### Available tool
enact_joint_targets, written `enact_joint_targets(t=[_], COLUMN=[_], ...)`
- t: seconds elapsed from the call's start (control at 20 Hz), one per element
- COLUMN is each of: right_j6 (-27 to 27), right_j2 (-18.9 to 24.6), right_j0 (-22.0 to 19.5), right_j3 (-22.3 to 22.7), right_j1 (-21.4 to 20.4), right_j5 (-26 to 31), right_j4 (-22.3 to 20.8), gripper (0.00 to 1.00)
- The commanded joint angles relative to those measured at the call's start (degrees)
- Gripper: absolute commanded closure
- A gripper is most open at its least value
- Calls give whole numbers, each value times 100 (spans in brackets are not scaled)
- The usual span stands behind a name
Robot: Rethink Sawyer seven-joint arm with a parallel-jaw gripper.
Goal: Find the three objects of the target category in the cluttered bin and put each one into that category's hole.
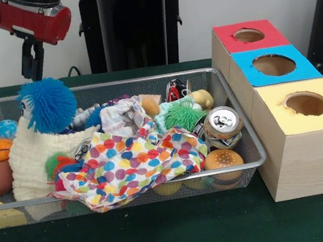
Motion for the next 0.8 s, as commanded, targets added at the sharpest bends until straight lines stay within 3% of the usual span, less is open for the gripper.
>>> enact_joint_targets(t=[0.05, 0.5, 0.55, 0.8], right_j6=[-1650, -1416, -1349, -1225], right_j2=[679, 760, 783, 722], right_j0=[-226, -340, -364, -318], right_j3=[122, 343, 373, 324], right_j1=[-72, -22, -28, 10], right_j5=[455, 38, 2, -67], right_j4=[-15, -259, -243, -331], gripper=[100, 100, 0, 0])
